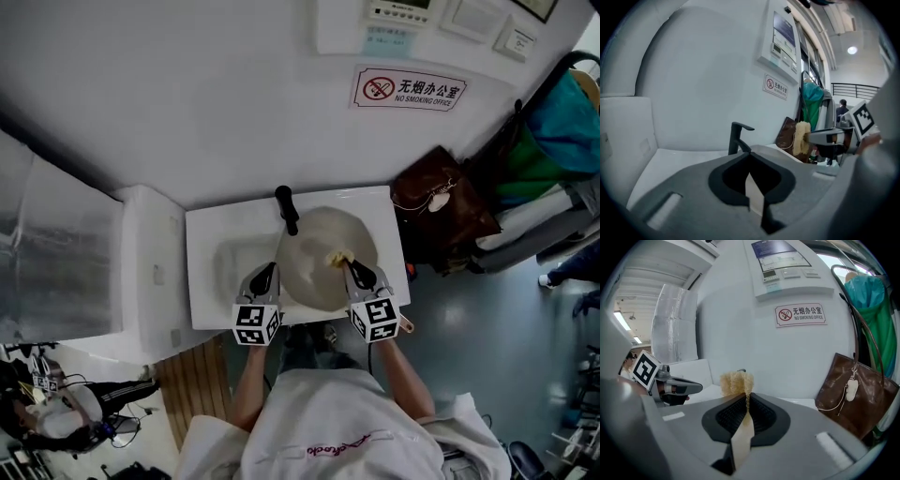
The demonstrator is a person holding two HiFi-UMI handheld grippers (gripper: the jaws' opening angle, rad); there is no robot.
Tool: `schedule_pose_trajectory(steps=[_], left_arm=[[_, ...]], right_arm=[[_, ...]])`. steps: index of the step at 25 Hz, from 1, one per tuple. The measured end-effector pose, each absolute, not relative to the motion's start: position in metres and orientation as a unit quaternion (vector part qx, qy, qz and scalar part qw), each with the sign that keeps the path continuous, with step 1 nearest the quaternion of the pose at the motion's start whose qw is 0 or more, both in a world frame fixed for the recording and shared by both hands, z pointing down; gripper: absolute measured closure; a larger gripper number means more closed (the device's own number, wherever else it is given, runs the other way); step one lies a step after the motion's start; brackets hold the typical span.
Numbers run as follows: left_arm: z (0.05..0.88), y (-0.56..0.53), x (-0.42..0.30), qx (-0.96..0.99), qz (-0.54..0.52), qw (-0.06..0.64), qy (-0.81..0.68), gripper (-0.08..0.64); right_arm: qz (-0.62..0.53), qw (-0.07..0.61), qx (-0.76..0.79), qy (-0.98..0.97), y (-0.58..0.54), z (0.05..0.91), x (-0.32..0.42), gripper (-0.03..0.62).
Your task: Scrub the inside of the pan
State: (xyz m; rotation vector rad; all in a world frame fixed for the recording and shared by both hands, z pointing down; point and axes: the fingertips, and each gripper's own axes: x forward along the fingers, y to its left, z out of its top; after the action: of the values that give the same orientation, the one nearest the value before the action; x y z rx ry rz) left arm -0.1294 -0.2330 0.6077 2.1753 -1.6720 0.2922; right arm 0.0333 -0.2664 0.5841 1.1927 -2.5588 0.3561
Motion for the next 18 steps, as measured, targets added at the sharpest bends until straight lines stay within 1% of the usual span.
schedule_pose_trajectory(steps=[11,12,13,18], left_arm=[[0.660,-0.250,-0.147,0.775,0.108,0.246,-0.572,0.559],[0.665,-0.252,-0.147,0.775,0.109,0.252,-0.569,0.507],[0.669,-0.254,-0.147,0.776,0.110,0.258,-0.565,0.483],[0.685,-0.263,-0.146,0.776,0.118,0.271,-0.557,0.463]], right_arm=[[0.151,0.198,0.410,-0.877,-0.270,0.633,0.004,0.566],[0.153,0.203,0.408,-0.877,-0.270,0.637,0.002,0.566],[0.154,0.207,0.406,-0.877,-0.271,0.641,-0.001,0.566],[0.161,0.229,0.394,-0.876,-0.280,0.659,-0.017,0.566]])
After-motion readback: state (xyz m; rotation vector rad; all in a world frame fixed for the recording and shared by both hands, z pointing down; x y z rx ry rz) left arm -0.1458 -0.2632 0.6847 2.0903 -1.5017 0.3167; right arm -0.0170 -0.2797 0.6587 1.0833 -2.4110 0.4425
